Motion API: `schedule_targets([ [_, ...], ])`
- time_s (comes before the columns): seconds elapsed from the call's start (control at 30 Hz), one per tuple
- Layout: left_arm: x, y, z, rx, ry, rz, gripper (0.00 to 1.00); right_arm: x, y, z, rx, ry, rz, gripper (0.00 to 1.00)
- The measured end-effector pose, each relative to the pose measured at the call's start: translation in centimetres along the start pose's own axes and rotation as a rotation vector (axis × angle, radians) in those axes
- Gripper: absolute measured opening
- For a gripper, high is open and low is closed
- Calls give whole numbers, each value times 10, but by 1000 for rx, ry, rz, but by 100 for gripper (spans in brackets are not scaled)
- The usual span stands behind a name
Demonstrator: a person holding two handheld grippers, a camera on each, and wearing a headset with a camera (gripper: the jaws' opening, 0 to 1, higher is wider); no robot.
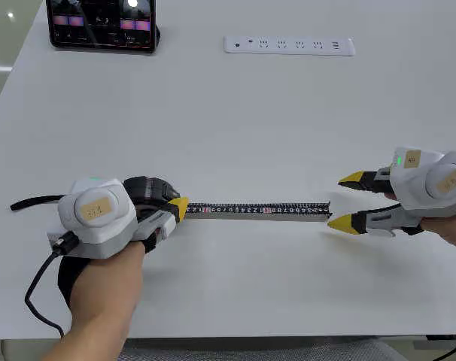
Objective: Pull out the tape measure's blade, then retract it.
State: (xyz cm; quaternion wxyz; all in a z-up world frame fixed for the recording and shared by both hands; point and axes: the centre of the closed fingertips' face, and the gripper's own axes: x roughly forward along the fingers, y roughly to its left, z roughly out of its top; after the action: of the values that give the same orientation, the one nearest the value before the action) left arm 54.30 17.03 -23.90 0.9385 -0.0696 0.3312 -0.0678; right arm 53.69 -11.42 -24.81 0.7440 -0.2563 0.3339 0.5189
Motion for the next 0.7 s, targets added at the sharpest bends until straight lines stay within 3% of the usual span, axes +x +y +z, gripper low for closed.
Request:
schedule_targets([
  [0.47,0,3,0,-14,-2,4,62,2,1,1,-22,12,14,39],
  [0.7,0,2,0,-16,2,4,62,6,4,2,-53,30,43,33],
])
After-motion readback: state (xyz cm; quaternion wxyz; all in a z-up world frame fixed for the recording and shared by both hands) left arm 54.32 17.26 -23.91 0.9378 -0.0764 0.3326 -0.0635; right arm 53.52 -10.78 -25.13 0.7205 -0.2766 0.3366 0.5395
